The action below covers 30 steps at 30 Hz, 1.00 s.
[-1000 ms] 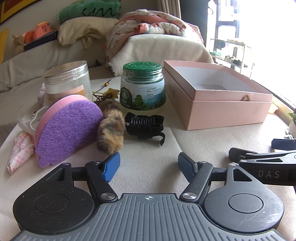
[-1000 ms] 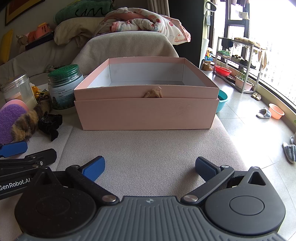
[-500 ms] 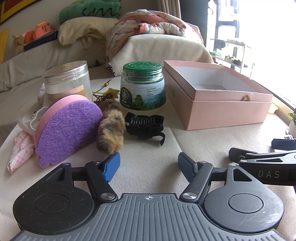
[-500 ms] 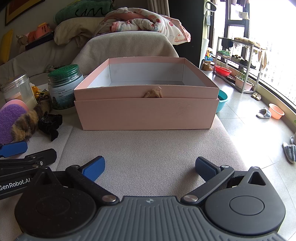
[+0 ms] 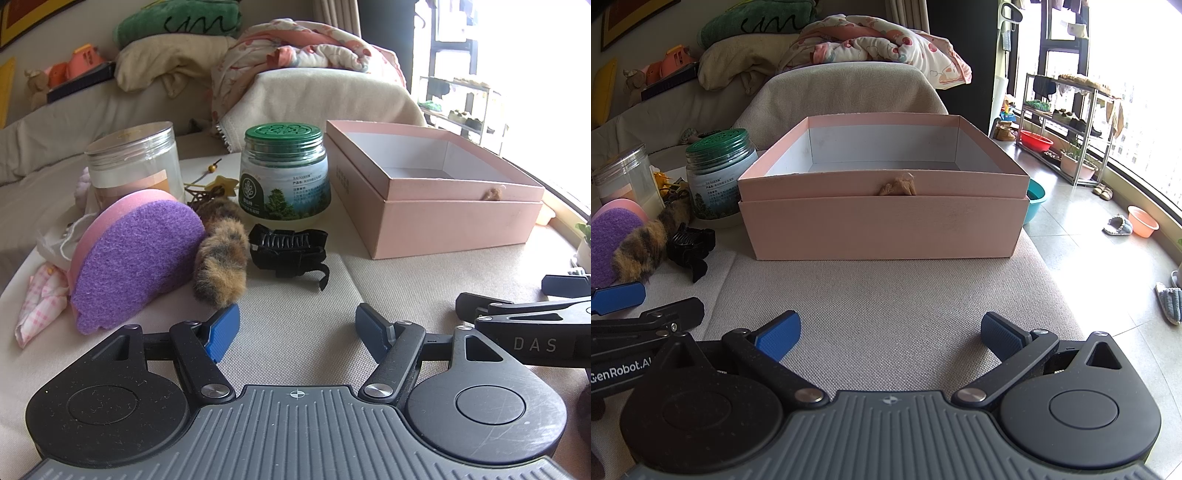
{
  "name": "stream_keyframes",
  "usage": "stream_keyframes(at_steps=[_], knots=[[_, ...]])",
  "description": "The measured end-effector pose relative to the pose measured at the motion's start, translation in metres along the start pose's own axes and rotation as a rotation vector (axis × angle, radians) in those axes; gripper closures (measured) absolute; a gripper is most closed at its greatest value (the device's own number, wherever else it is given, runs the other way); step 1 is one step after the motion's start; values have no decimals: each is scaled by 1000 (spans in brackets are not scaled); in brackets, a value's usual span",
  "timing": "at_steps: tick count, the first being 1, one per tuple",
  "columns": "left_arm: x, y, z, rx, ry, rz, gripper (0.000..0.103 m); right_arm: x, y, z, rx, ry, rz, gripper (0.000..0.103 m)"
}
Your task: Organize soft objects
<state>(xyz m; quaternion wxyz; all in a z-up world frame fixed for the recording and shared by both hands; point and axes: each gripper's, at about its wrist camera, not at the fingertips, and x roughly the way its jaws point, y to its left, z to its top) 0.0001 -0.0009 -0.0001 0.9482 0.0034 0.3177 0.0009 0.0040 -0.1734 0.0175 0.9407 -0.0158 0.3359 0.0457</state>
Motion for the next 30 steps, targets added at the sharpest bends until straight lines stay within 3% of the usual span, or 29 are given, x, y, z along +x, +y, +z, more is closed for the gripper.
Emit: stream_keyframes(at_steps=[30], knots=[[-4, 6, -1, -29, -8, -23, 29, 2, 0, 1, -2, 0, 5, 0]])
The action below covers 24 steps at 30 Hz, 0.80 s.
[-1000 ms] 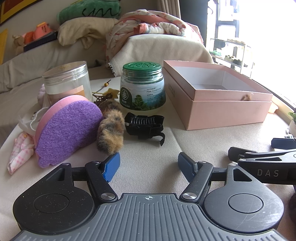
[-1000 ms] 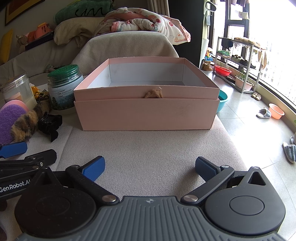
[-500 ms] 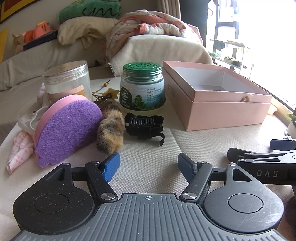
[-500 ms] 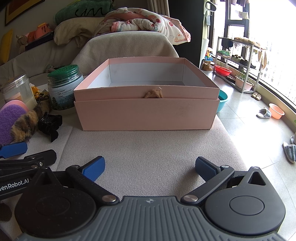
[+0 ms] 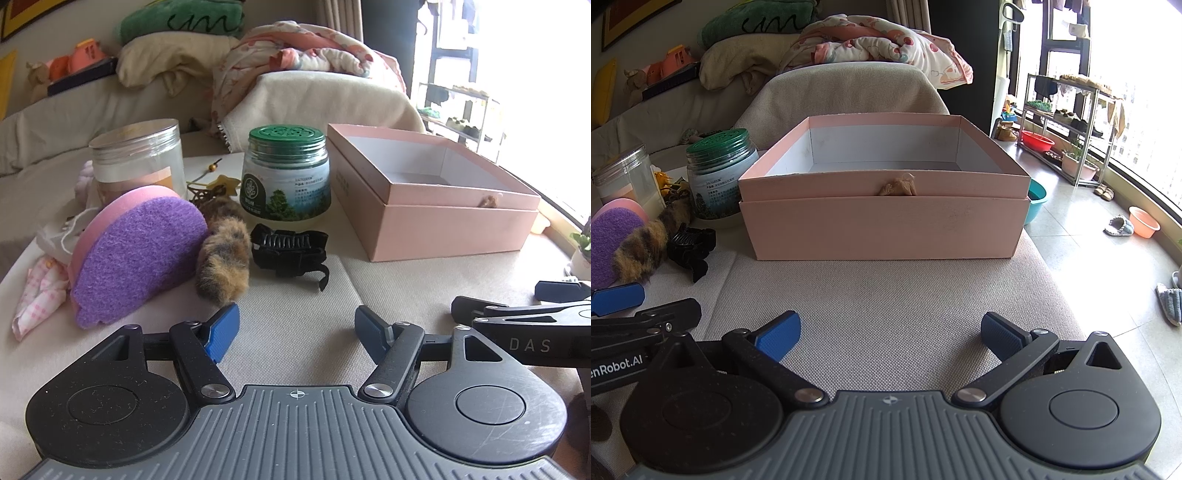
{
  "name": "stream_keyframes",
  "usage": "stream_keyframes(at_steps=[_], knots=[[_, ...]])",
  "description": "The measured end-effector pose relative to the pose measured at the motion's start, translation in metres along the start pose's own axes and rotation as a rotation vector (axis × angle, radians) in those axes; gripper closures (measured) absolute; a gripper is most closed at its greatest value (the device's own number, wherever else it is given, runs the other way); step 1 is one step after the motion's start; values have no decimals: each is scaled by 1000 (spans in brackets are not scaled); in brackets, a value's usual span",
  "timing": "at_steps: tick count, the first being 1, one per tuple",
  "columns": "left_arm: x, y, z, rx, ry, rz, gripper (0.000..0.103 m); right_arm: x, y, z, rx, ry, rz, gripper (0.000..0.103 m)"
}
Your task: Organize soft objects
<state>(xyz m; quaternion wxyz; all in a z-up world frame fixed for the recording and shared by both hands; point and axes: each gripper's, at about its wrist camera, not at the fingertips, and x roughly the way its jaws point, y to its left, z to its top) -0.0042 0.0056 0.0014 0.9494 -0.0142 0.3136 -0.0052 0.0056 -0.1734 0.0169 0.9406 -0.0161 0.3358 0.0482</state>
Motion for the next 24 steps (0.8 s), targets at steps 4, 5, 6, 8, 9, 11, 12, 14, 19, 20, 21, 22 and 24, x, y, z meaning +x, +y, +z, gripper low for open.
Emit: stream_keyframes(at_steps=[4, 5, 6, 8, 9, 11, 12, 14, 19, 20, 21, 22, 24], knots=[[-6, 1, -2, 15, -1, -16, 32, 1, -1, 1, -5, 7, 5, 0], [-12, 2, -3, 21, -7, -36, 32, 2, -3, 3, -17, 27, 18, 0], [-21, 5, -4, 23, -24, -64, 32, 2, -5, 7, -27, 52, 34, 0], [-42, 13, -4, 34, -75, -108, 32, 3, -6, 11, -41, 85, 47, 0], [-52, 18, -3, 43, -109, -123, 31, 2, -7, 11, -46, 88, 52, 0], [-69, 34, 1, 61, -178, -117, 31, 2, -7, 12, -49, 93, 56, 0], [-76, 44, 5, 75, -213, -99, 31, 3, -7, 12, -48, 96, 54, 0], [-78, 61, 13, 133, -245, -69, 31, 3, -6, 12, -43, 98, 46, 0], [-45, 99, 39, 242, -134, -48, 31, 2, -6, 10, -44, 90, 47, 0], [-37, 104, 42, 247, -105, -55, 31, 2, -6, 9, -47, 90, 49, 0], [-28, 108, 45, 245, -79, -70, 31, 1, -6, 9, -48, 89, 51, 0], [-22, 115, 45, 231, -59, -88, 31, 1, -6, 9, -49, 89, 53, 0], [-8, 125, 48, 194, -27, -122, 31, 0, -6, 8, -54, 87, 61, 0]])
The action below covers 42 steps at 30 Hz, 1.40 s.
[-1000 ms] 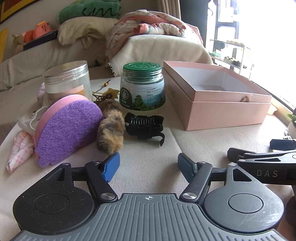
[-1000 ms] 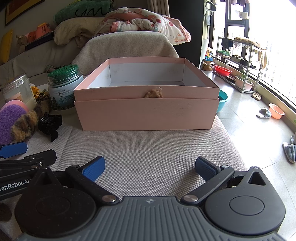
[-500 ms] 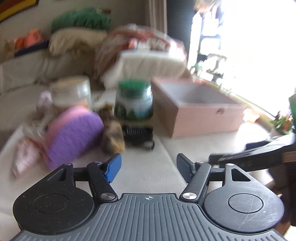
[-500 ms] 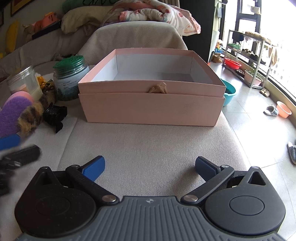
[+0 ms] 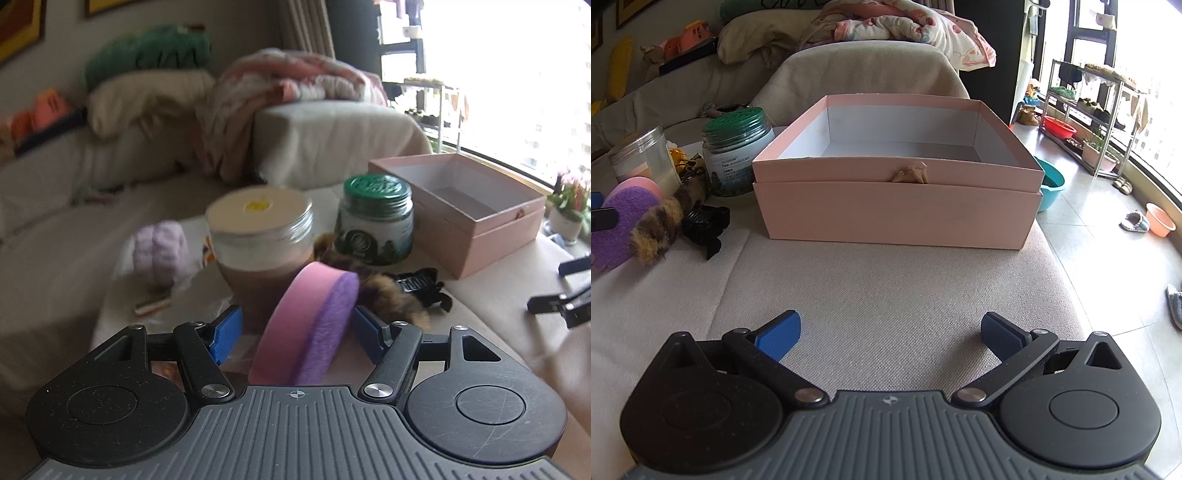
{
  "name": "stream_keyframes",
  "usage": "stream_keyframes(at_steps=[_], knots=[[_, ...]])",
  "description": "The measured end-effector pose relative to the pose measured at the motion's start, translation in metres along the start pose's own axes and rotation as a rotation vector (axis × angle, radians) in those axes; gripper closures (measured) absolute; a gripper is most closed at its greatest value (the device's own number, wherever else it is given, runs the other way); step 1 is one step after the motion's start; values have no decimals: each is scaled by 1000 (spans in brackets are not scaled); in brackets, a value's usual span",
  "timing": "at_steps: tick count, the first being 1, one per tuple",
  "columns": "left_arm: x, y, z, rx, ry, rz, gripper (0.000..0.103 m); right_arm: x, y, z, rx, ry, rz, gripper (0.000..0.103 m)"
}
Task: Organize soft objects
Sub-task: 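Grasp the purple felt sponge with the left tool, then grasp the lavender fuzzy scrunchie with the right tool while the left tool holds the sponge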
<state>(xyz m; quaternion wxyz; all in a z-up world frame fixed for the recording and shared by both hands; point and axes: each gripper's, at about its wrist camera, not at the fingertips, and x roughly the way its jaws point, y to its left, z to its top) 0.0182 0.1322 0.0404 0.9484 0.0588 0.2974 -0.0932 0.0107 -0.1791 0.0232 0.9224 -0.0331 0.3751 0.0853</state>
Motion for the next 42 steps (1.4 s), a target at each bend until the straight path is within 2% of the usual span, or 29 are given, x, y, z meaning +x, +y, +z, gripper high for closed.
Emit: stream_keyframes(at_steps=[4, 6, 7, 8, 10, 13, 16, 19, 22, 23, 24, 27, 33, 36, 39, 42], knots=[[8, 9, -10, -29, 21, -53, 33, -3, 1, -1, -17, 0, 21, 0], [10, 8, -12, -34, 21, -89, 34, -5, 4, -2, -44, 1, 54, 4], [9, 7, -14, -30, 18, -101, 41, -7, 8, -2, -67, -2, 69, 7], [6, 5, -16, -18, -2, -94, 58, -10, 13, -1, -91, -10, 74, 8], [-6, 6, -19, -11, -39, -92, 61, -20, 25, 1, -134, -44, 82, 8], [-31, 11, -26, -58, -88, -121, 68, -39, 50, 9, -200, -130, 111, 8], [-63, 23, -36, -101, -139, -76, 68, -54, 82, 22, -277, -204, 169, 9], [-98, 55, -45, -205, -209, -16, 68, -61, 123, 34, -348, -231, 268, 14], [-125, 95, -52, -305, -270, 89, 68, -62, 171, 44, -422, -236, 369, 27], [-131, 108, -55, -329, -280, 125, 68, -61, 187, 46, -437, -231, 402, 38], [-134, 118, -58, -351, -279, 151, 68, -59, 202, 49, -444, -219, 433, 46], [-135, 143, -67, -421, -262, 178, 68, -48, 247, 54, -462, -170, 517, 47], [-122, 173, -81, -542, -188, 140, 68, -27, 314, 65, -579, -107, 489, 47], [-120, 190, -84, -581, -168, 127, 68, -32, 331, 111, -563, -82, 476, 45], [-122, 198, -92, -616, -161, 97, 68, -6, 358, 182, -483, 92, 372, 32], [-116, 204, -88, -634, -147, 85, 68, 40, 381, 241, -361, 264, 317, 32]])
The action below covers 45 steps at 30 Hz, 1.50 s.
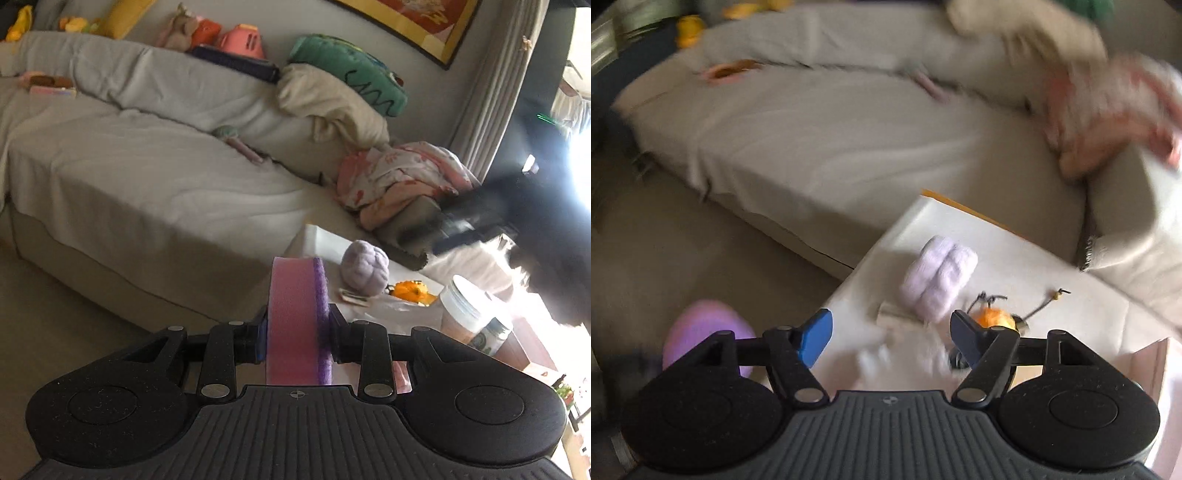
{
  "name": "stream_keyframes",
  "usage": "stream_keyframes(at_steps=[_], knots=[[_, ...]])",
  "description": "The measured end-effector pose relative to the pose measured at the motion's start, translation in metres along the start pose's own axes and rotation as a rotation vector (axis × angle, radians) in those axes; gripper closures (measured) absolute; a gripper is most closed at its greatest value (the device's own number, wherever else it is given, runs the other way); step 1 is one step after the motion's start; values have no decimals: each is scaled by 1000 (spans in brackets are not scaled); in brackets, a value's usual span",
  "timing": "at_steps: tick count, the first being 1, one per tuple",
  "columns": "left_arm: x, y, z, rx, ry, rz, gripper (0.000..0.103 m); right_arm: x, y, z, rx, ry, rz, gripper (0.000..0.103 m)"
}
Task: Organize soft objects
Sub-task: 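Grasp the lavender fuzzy scrunchie with the right tool while the left tool holds the sponge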
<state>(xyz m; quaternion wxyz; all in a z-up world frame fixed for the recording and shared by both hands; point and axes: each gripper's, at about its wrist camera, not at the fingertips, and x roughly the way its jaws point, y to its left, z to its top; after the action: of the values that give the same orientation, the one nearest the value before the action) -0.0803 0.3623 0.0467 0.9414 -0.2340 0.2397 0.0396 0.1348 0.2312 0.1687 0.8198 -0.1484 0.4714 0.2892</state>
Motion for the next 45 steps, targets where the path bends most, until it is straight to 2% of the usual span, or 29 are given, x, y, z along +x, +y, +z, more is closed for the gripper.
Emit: stream_keyframes(at_steps=[4, 7, 8, 9, 12, 14, 15, 16, 19, 23, 26, 28, 30, 33, 38, 40, 41, 42, 45], knots=[[1, -6, 4, 32, 4, -34, 68, 56, -18, 45, 140, 130, -74, 32], [3, -7, 5, 39, 16, -21, 68, 92, -21, 55, 191, 198, -116, 34], [5, -5, 6, 30, 20, -10, 68, 100, -20, 55, 197, 218, -122, 47], [7, -2, 7, 16, 24, 5, 68, 105, -19, 53, 198, 228, -130, 65], [11, 3, 13, -19, 15, 29, 68, 97, -22, 49, 182, 215, -71, 81], [13, -1, 22, -19, 2, 33, 68, 72, -24, 47, 158, 168, -21, 87], [15, -7, 28, -15, -7, 31, 68, 55, -26, 46, 150, 138, 9, 102], [16, -14, 35, -9, -19, 26, 68, 34, -29, 42, 146, 104, 40, 103], [17, -47, 57, 18, -81, -7, 68, -35, -53, 32, 133, -32, 101, 103], [30, -104, 81, 70, -149, -81, 68, -121, -102, -2, 123, -235, 89, 103], [47, -127, 94, 14, -183, -114, 68, -154, -143, -35, 127, -305, 110, 103], [52, -131, 95, -34, -184, -105, 68, -155, -165, -50, 148, -263, 120, 102], [51, -133, 89, -13, -170, -77, 68, -147, -177, -57, 168, -196, 111, 100], [46, -119, 73, -1, -128, -29, 68, -126, -169, -55, 181, -142, 129, 100], [27, -68, 55, -52, -88, 66, 68, -68, -112, -26, 98, -34, 188, 98], [20, -46, 53, -86, -87, 102, 68, -42, -79, -13, 22, 20, 185, 86], [17, -35, 52, -102, -89, 116, 68, -28, -63, -6, -11, 41, 171, 73], [15, -26, 51, -113, -90, 125, 68, -16, -44, -3, -41, 58, 149, 66], [15, -2, 47, -142, -80, 135, 68, 24, -2, 11, -123, 98, 79, 66]])
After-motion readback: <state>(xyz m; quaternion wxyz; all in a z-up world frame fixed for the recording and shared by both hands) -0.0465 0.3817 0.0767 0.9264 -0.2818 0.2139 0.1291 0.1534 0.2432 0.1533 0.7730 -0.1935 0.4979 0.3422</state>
